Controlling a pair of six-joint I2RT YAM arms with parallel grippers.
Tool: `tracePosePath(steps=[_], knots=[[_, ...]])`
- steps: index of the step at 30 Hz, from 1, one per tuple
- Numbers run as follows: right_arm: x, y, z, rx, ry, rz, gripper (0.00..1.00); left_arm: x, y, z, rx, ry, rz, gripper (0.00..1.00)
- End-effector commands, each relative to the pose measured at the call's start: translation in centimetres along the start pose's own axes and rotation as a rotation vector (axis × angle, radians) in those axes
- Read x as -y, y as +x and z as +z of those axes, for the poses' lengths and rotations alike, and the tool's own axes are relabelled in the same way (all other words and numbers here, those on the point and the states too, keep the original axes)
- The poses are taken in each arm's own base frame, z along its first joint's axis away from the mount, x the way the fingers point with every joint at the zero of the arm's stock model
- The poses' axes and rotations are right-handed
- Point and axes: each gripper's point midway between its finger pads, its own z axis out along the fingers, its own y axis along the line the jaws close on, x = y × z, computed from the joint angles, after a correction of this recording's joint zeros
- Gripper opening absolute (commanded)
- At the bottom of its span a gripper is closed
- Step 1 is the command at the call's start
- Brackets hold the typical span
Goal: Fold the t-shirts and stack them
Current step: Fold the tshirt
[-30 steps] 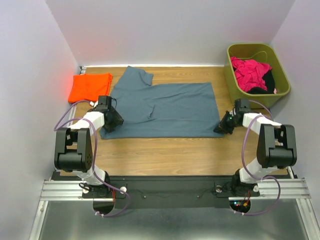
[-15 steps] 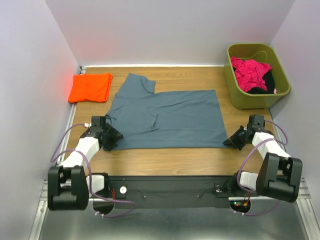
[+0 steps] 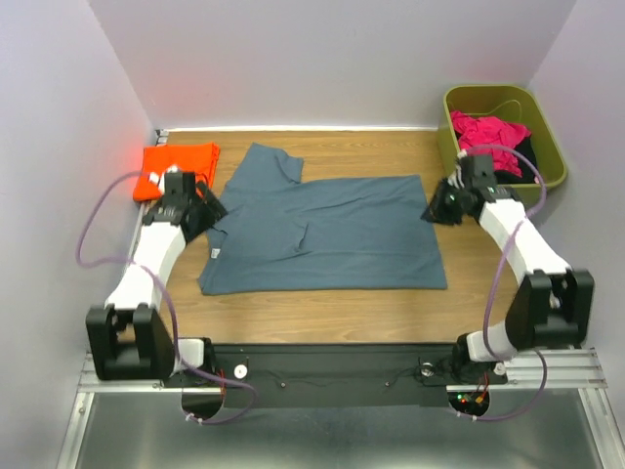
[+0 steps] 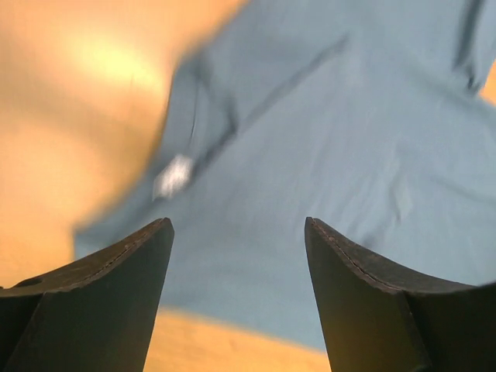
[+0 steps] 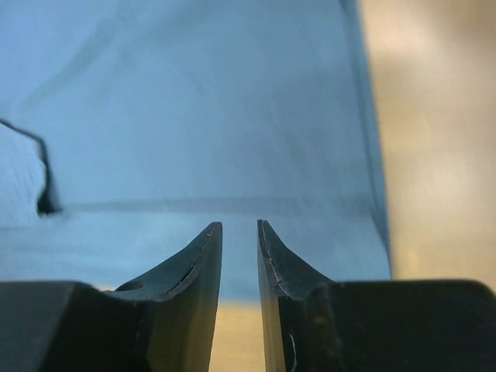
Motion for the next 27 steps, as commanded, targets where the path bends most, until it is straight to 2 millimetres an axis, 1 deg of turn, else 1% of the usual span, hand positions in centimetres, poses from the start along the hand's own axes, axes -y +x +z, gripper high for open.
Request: tracePosePath(steps=[1,2,3,4,5,6,7,9,10,11,13,14,15,16,17,18,19,20,21,22,23,24,26,27], knots=[[-2.4,-3.1,3.1,0.007,0.005,-0.203,0.31,2.3,-4.9,3.7,0.071,-0.034,0.244,0.80],[-2.9,-3.7,3.9,0.010,0.006,-0.213,0.31,2.8,-5.2,4.4,0.066,-0.035,0.249,0.80],[-4.2,-4.9,4.6,0.030,-0.010,-0.228,0.31,4.0,-6.3,4.8,0.083,-0.018,0.249,0.79],[-4.0,-4.7,6.6,-0.006,0.000,-0.221,0.30,4.5,-6.3,5.6,0.072,-0.014,0.250,0.78],[-4.0,-5.0,7.7,-0.013,0.005,-0.205,0.30,5.2,-6.2,7.1,0.048,-0.019,0.251,0.78],[-4.0,-5.0,8.6,-0.025,0.008,-0.195,0.30,5.0,-5.4,8.1,0.020,-0.032,0.249,0.78],[-3.7,-5.1,10.1,-0.047,0.021,-0.181,0.30,5.3,-5.1,9.5,-0.002,-0.041,0.253,0.77],[-3.4,-4.9,11.3,-0.064,0.032,-0.176,0.30,5.2,-4.8,10.7,-0.028,-0.055,0.257,0.75],[-3.0,-4.7,11.8,-0.075,0.045,-0.175,0.30,4.5,-4.3,11.8,-0.051,-0.094,0.257,0.74],[-2.5,-4.2,12.5,-0.093,0.056,-0.172,0.30,4.1,-3.8,12.2,-0.068,-0.115,0.256,0.73],[-1.6,-3.6,13.0,-0.110,0.086,-0.172,0.30,2.8,-2.8,12.9,-0.099,-0.160,0.246,0.73],[-1.0,-2.8,13.2,-0.127,0.100,-0.171,0.30,2.0,-1.8,13.3,-0.126,-0.187,0.245,0.72],[-0.5,-2.5,13.2,-0.132,0.116,-0.171,0.30,0.9,-0.8,13.5,-0.151,-0.209,0.230,0.72],[-0.1,-2.0,13.3,-0.144,0.126,-0.171,0.30,0.2,-0.1,13.6,-0.169,-0.222,0.230,0.72],[0.5,-1.0,13.4,-0.164,0.141,-0.168,0.30,-0.1,0.4,13.4,-0.174,-0.224,0.217,0.72],[0.9,-0.5,13.3,-0.172,0.151,-0.161,0.30,-1.3,1.8,13.4,-0.204,-0.240,0.215,0.72],[1.3,-0.1,13.2,-0.180,0.162,-0.157,0.30,-1.6,2.5,13.4,-0.222,-0.234,0.209,0.72],[1.5,0.3,13.1,-0.185,0.172,-0.146,0.30,-1.9,2.9,13.2,-0.224,-0.237,0.197,0.72],[2.4,1.7,13.0,-0.215,0.193,-0.136,0.30,-3.0,4.2,12.9,-0.250,-0.254,0.198,0.72],[2.7,2.0,12.7,-0.212,0.206,-0.132,0.30,-3.3,4.7,12.7,-0.261,-0.253,0.199,0.71],[3.2,2.7,12.5,-0.226,0.222,-0.116,0.30,-3.5,4.9,12.2,-0.258,-0.252,0.191,0.71],[3.9,3.8,12.2,-0.243,0.242,-0.110,0.30,-4.4,6.0,11.9,-0.279,-0.262,0.193,0.71],[4.5,5.0,11.7,-0.265,0.260,-0.095,0.30,-4.7,6.0,11.1,-0.262,-0.255,0.185,0.70],[5.1,6.1,11.4,-0.287,0.270,-0.089,0.30,-5.4,6.7,10.7,-0.273,-0.265,0.190,0.70]])
